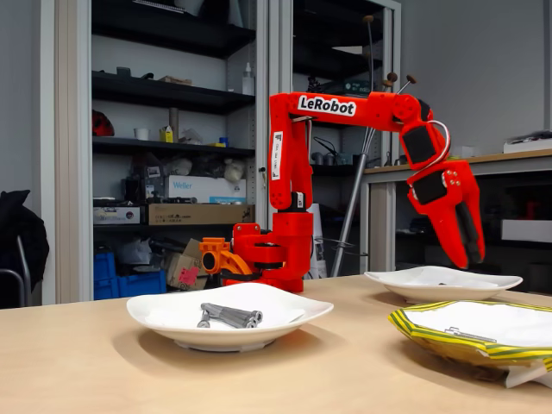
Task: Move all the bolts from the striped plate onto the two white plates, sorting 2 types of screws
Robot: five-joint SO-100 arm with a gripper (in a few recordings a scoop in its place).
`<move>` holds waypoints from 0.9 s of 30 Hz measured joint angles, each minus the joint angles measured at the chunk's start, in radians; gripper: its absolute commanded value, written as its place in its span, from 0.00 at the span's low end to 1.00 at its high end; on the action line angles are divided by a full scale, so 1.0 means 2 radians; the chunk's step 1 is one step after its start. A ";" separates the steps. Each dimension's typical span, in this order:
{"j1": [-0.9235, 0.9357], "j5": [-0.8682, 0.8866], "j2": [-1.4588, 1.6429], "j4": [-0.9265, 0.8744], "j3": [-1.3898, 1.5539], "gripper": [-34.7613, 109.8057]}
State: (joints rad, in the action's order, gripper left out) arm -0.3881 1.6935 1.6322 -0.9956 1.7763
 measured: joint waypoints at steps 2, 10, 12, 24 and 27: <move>0.038 -0.057 -0.031 0.020 -0.035 0.35; 0.127 -0.184 -0.170 0.059 -0.134 0.34; 0.140 -0.193 -0.197 0.061 -0.156 0.34; 0.186 -0.209 -0.269 0.041 -0.217 0.33; 0.191 -0.215 -0.278 0.042 -0.218 0.33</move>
State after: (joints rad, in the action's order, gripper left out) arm -0.0061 1.2640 1.0769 -0.9112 1.3407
